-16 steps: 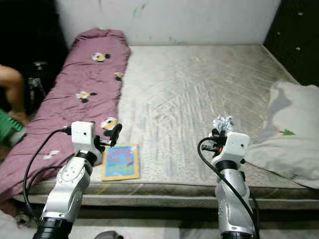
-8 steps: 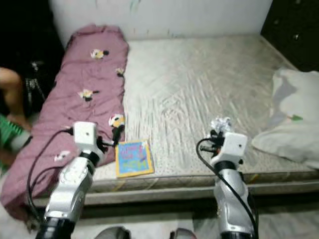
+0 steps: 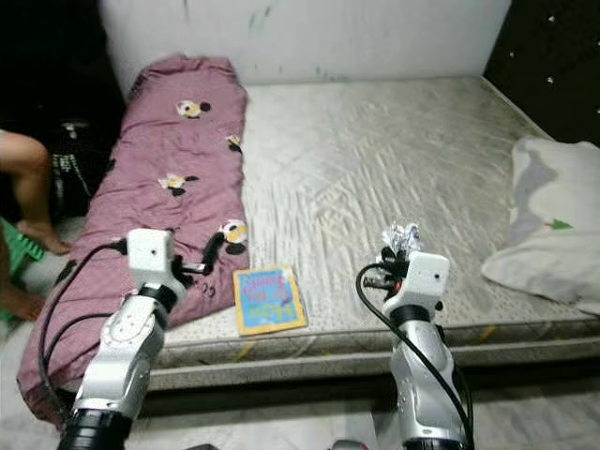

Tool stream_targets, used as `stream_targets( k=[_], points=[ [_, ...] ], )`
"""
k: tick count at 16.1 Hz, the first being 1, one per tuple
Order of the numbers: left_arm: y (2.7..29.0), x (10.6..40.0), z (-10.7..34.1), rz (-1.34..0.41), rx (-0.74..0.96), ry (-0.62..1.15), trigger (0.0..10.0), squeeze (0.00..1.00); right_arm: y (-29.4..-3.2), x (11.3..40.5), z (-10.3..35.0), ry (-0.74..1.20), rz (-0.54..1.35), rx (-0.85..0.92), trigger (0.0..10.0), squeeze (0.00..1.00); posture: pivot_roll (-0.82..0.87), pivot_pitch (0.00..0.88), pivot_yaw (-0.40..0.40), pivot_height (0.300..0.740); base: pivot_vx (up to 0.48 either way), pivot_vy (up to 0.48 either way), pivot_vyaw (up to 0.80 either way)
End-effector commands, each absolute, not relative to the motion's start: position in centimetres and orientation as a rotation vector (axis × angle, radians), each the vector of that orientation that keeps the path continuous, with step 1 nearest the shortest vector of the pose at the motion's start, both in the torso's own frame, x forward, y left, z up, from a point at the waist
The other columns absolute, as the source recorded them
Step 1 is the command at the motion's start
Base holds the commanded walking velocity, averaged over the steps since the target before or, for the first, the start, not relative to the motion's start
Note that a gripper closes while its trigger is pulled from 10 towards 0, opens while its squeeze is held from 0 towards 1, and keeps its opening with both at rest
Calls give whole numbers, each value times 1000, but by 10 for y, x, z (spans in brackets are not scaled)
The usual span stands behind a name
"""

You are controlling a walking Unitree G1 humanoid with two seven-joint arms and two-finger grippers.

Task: Clean up the room

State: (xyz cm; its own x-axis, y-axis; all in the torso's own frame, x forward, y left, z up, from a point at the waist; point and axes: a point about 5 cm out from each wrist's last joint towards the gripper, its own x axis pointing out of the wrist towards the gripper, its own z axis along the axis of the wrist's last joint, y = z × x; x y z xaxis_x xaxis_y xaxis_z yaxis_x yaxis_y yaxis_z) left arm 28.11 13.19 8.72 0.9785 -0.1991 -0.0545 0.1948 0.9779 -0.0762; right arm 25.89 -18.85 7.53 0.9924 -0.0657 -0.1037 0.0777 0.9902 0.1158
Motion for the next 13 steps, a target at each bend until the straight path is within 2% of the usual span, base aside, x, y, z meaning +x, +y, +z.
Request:
stream_targets(
  k=[1, 7, 13],
  points=[
    [132, 283, 92, -209, -69, 38, 10000, 0, -190, 261, 78, 88, -74, 117, 10000, 0, -99, 6, 41, 740, 304, 0, 0],
    [132, 283, 91, -206, -64, 43, 10000, 0, -190, 262, 79, 86, -73, 114, 10000, 0, -99, 4, 41, 740, 299, 0, 0],
    [131, 281, 88, -196, -62, 64, 10000, 0, -190, 262, 77, 92, -73, 111, 10000, 0, -91, 9, 37, 740, 0, 0, 0]
  ],
)
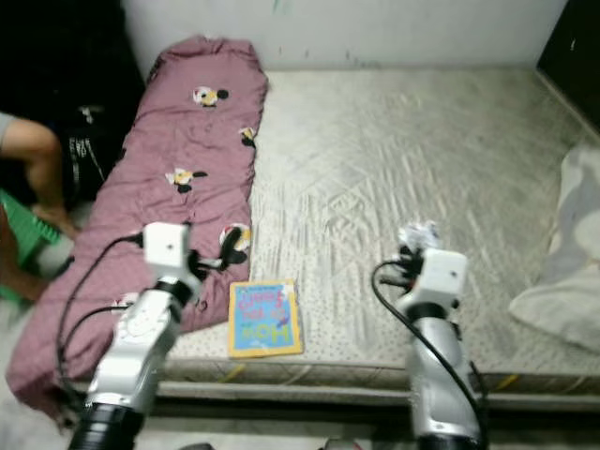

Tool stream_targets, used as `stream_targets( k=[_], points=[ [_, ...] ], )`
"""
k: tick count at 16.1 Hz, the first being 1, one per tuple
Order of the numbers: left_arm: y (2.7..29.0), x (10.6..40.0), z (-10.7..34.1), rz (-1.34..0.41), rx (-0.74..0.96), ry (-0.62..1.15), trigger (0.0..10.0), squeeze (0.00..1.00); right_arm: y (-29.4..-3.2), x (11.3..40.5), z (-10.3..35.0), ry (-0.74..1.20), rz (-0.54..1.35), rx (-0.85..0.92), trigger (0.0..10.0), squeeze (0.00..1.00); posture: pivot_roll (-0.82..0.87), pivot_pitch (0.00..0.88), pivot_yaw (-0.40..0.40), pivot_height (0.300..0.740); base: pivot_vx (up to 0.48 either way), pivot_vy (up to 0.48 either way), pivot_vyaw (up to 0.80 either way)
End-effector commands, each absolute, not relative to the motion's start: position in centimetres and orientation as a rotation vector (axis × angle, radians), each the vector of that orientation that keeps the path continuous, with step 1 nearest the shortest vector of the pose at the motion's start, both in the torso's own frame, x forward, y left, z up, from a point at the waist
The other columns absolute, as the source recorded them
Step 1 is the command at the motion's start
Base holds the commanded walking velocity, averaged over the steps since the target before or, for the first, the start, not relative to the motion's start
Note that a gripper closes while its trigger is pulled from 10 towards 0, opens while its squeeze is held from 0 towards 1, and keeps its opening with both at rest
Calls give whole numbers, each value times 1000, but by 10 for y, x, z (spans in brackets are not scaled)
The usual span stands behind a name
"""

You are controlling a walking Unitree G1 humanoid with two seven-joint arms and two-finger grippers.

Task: Clean up the room

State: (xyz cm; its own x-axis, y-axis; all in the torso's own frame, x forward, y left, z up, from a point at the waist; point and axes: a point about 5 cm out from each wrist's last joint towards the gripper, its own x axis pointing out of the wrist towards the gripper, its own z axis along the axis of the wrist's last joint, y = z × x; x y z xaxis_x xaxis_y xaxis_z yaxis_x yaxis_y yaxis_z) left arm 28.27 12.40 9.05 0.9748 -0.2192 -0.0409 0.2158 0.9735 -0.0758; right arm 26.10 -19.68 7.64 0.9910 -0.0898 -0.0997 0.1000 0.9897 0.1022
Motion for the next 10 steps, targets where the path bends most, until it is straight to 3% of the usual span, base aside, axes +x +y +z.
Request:
stream_targets(
  k=[1, 3, 4, 10],
  points=[
    [132, 281, 88, -191, -63, 65, 10000, 0, -190, 262, 76, 103, -70, 114, 10000, 0, -88, 8, 36, 740, 0, 0, -425],
    [132, 281, 87, -188, -67, 69, 10000, 0, -190, 263, 76, 103, -69, 115, 10000, 0, -87, 5, 36, 740, 0, 0, -800],
    [132, 281, 87, -192, -69, 72, 10000, 0, -190, 264, 76, 100, -68, 113, 10000, 0, -87, 5, 36, 740, 0, 480, -531],
    [130, 281, 87, -198, -72, 74, 10000, 0, -190, 264, 76, 100, -61, 102, 10000, 0, -88, 2, 33, 740, 0, 480, 0]
  ],
)
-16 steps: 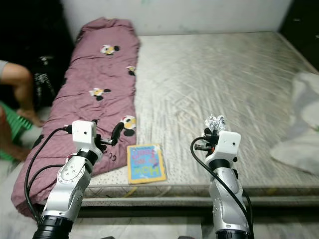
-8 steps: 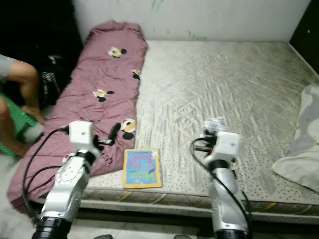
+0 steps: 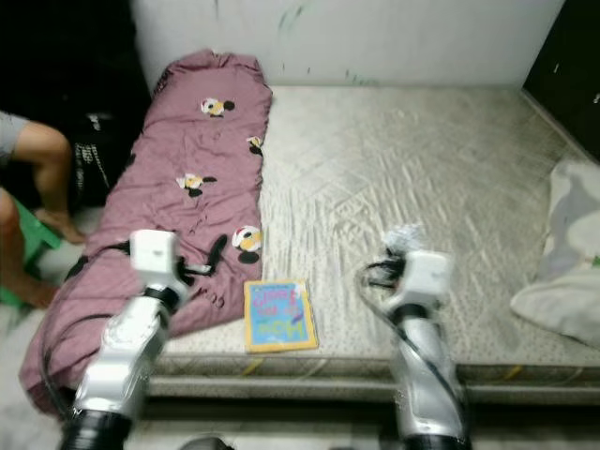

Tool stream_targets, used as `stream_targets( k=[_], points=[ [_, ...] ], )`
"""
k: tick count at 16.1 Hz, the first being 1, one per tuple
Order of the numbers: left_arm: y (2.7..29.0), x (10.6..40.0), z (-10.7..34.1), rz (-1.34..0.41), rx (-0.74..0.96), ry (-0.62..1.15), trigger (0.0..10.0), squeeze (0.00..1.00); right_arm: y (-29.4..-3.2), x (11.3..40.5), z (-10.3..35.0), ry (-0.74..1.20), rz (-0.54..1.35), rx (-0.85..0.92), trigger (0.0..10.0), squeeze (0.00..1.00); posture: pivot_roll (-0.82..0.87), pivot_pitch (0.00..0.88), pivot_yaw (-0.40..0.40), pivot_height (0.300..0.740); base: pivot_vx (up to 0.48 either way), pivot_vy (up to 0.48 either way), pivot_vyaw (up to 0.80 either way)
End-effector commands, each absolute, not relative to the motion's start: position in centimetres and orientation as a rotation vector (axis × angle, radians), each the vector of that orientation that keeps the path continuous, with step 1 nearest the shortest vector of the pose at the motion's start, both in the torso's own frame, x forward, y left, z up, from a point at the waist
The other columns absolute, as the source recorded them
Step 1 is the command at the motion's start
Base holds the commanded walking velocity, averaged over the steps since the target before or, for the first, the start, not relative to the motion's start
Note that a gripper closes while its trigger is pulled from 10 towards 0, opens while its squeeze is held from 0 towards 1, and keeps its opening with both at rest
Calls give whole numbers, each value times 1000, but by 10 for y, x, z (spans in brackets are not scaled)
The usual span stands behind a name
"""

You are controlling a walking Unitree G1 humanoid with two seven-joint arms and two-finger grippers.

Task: Clean up the room

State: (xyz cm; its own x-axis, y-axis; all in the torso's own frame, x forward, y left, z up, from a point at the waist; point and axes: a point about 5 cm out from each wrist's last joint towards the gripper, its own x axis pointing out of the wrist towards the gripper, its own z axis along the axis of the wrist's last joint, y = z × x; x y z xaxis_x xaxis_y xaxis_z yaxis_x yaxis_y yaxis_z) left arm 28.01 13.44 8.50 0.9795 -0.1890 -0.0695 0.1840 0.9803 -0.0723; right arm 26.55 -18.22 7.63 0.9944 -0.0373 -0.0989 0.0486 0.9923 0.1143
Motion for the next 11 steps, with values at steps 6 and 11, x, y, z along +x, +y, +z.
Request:
stream_targets(
  k=[6, 11],
  points=[
    [130, 281, 87, -193, -70, 76, 10000, 0, -186, 265, 76, 97, -41, 108, 10000, 0, -86, 5, 36, 740, 0, 480, 0],
    [133, 281, 86, -177, -33, 82, 10000, 0, -181, 265, 78, 81, -12, 127, 10000, 0, -86, 7, 38, 740, 0, 480, 0]
  ],
)
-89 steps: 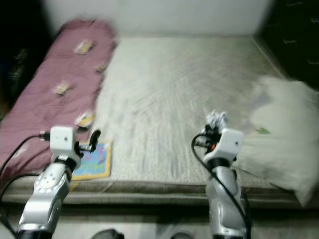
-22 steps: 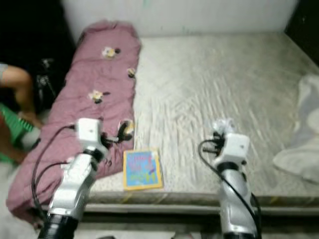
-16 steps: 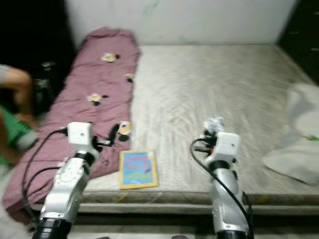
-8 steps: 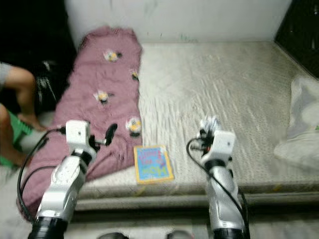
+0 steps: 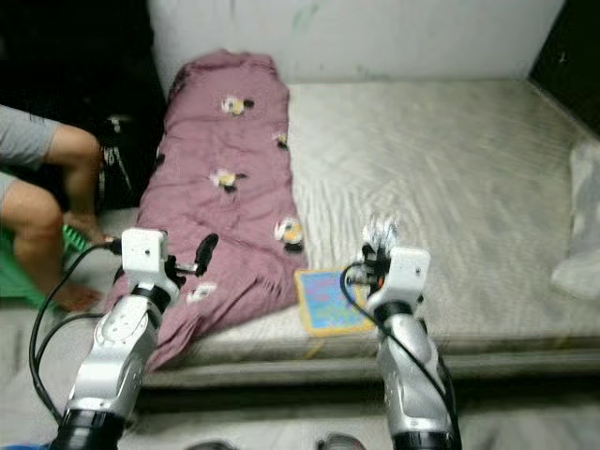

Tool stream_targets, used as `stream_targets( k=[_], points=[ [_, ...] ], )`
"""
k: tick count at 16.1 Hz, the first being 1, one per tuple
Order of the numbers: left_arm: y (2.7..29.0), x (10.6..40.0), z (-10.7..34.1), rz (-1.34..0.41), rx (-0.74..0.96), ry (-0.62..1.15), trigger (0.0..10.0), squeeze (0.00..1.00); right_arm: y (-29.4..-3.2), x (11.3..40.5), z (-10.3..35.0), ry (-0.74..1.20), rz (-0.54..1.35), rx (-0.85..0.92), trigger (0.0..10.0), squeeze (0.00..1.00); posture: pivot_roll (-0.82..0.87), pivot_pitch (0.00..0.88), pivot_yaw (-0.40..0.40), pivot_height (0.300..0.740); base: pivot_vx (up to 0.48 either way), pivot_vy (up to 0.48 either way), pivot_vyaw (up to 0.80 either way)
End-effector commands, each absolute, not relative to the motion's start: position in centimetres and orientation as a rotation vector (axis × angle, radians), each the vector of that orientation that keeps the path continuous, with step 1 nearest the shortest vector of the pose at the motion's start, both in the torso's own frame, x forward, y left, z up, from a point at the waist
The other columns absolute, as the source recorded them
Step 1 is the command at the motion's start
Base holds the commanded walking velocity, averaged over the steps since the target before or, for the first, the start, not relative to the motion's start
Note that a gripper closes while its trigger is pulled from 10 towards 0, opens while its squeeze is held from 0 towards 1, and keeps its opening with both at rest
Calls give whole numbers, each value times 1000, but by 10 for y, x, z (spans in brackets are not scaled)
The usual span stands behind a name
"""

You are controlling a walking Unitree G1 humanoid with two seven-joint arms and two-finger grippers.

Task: Clean up the room

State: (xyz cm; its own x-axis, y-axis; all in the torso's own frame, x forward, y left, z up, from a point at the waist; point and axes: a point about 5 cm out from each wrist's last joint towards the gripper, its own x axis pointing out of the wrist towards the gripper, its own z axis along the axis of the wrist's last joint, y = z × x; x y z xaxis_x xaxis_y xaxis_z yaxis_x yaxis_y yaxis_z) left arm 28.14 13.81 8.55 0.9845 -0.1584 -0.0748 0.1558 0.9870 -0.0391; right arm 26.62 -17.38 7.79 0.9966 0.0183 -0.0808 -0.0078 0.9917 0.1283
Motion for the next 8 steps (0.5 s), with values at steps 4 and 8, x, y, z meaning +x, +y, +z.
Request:
stream_targets(
  k=[4, 8],
  points=[
    [148, 276, 74, -116, 16, 129, 10000, 0, -182, 265, 81, 64, -3, 120, 10000, 0, -85, 12, 40, 740, 0, 480, 0],
    [151, 275, 73, -101, 30, 132, 10000, 0, -182, 266, 83, 48, 11, 114, 10000, 0, -80, 24, 40, 740, 0, 480, 0]
  ],
)
